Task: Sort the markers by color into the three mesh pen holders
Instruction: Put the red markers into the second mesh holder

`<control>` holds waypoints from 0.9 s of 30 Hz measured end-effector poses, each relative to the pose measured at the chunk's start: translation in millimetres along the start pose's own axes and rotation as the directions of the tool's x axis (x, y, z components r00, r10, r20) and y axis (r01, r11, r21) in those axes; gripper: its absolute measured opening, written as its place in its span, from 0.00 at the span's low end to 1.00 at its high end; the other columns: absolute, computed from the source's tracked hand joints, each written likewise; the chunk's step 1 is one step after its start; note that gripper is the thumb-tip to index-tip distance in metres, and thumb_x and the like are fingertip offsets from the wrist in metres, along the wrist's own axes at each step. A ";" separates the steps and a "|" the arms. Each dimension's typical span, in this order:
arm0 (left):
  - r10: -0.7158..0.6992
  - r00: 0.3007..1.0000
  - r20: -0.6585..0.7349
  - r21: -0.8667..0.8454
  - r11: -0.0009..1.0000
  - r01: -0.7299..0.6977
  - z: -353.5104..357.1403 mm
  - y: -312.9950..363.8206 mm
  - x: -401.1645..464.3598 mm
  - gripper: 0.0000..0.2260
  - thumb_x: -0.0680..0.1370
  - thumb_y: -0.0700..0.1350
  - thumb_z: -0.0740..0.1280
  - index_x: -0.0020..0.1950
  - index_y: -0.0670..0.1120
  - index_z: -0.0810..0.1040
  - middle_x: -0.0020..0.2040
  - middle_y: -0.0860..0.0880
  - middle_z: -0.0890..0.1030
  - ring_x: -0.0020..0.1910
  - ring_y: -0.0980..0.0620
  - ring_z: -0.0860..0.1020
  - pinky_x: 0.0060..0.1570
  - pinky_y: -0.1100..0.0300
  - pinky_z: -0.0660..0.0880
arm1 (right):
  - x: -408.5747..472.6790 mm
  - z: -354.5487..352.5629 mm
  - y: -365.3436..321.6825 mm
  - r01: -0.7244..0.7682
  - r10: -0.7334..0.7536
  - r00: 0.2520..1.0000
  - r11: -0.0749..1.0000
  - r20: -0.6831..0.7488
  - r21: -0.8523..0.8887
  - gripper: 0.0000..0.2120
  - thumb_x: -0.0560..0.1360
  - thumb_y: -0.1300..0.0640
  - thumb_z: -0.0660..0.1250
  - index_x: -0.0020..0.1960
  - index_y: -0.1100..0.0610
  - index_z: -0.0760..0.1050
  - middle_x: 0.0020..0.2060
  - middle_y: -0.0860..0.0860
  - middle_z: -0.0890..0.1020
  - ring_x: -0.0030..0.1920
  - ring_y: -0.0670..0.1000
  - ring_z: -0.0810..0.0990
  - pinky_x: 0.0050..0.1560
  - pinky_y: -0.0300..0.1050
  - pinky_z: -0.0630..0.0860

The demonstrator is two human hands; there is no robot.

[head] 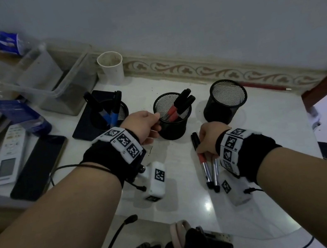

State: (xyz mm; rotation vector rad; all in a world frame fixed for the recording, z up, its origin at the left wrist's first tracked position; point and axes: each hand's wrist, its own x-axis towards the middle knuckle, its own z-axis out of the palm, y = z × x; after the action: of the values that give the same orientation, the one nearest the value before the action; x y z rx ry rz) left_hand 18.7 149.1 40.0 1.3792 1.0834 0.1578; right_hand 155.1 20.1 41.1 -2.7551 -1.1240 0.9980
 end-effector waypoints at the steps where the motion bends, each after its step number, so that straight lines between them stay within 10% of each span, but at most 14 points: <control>1: 0.004 1.000 0.000 0.001 1.000 -0.004 -0.8 0.1 -0.1 0.11 0.79 0.49 0.61 0.39 0.46 0.72 0.35 0.49 0.77 0.31 0.53 0.73 0.31 0.62 0.70 | -0.5 0.6 0.0 0.007 -0.007 1.000 1.000 -0.001 -0.011 0.15 0.73 0.51 0.66 0.54 0.60 0.76 0.49 0.58 0.82 0.49 0.58 0.82 0.52 0.54 0.80; 13: 0.001 1.000 -0.013 0.014 1.000 -0.001 -0.7 0.2 2.2 0.11 0.79 0.49 0.62 0.38 0.47 0.73 0.34 0.49 0.77 0.30 0.53 0.74 0.30 0.61 0.69 | 2.9 1.6 4.6 0.014 -0.013 1.000 0.999 0.021 -0.042 0.14 0.69 0.55 0.70 0.52 0.57 0.75 0.50 0.54 0.80 0.49 0.54 0.79 0.47 0.44 0.77; 27: -0.008 1.000 -0.027 0.020 1.000 0.009 1.1 0.9 0.6 0.11 0.79 0.48 0.61 0.38 0.46 0.73 0.34 0.49 0.77 0.30 0.53 0.73 0.29 0.62 0.69 | 8.4 16.5 1.0 0.056 -0.056 0.998 0.996 -0.001 -0.072 0.08 0.67 0.48 0.62 0.42 0.50 0.69 0.39 0.50 0.77 0.46 0.55 0.78 0.60 0.58 0.73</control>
State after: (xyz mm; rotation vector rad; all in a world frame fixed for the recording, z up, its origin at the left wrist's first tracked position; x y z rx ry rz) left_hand 20.2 149.0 40.2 1.3935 1.1163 0.1603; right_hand 151.0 21.0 23.0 -2.7616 -1.2542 0.9661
